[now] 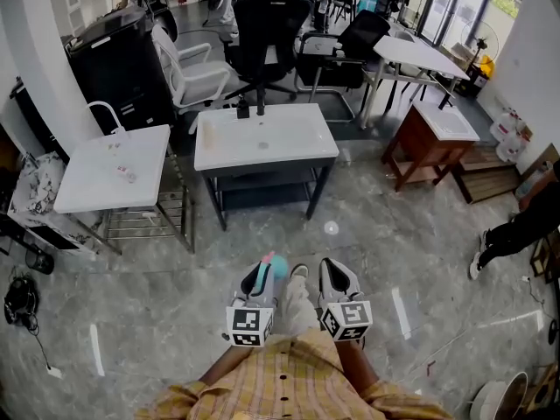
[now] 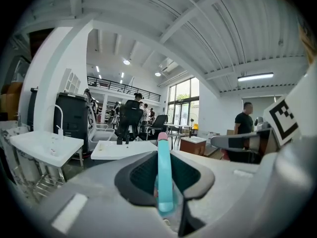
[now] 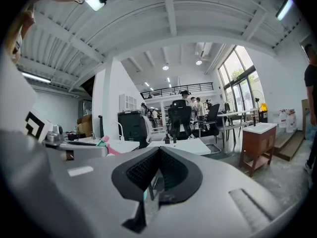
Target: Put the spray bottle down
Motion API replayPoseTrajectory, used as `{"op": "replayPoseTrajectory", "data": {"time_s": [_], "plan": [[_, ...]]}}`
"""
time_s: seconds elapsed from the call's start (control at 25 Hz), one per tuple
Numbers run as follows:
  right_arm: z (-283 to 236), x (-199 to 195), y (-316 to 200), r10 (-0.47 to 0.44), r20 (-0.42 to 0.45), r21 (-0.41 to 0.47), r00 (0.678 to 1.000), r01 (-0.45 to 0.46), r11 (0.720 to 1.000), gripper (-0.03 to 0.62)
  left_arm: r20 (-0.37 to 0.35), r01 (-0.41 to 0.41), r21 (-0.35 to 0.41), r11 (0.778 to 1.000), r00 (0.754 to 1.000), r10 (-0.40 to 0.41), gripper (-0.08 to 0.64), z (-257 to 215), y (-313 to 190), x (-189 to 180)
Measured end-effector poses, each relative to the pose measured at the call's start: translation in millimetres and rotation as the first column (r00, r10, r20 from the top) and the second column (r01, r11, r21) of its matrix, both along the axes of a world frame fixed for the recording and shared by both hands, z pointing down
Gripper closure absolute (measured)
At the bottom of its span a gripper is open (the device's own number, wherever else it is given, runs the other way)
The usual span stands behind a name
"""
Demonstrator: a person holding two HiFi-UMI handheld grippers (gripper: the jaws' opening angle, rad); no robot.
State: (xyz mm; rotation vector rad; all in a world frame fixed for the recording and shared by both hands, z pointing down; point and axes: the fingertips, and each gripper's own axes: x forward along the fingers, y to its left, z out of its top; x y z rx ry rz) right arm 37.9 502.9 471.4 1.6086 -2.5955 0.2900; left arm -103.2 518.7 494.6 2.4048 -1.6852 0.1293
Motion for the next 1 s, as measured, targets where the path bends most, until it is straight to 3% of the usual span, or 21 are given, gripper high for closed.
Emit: {"op": "replayPoseTrajectory", "data": {"time_s": [0.4,1.0], "plan": [[17,-8,-85,0.003,0.019,-0.015,1.000,-0.003,1.000,0.592,0.032,-0.030,0.001,1.000,0.999,0.030,0.489,1,-90,-1],[6,13,-309,-0.038,0.034,-0.008,0.999,0.039,0.999,0.592,0.058,-0.010,0.009,1.000,0.998,0.009,0.489,-12,-307,23]]}}
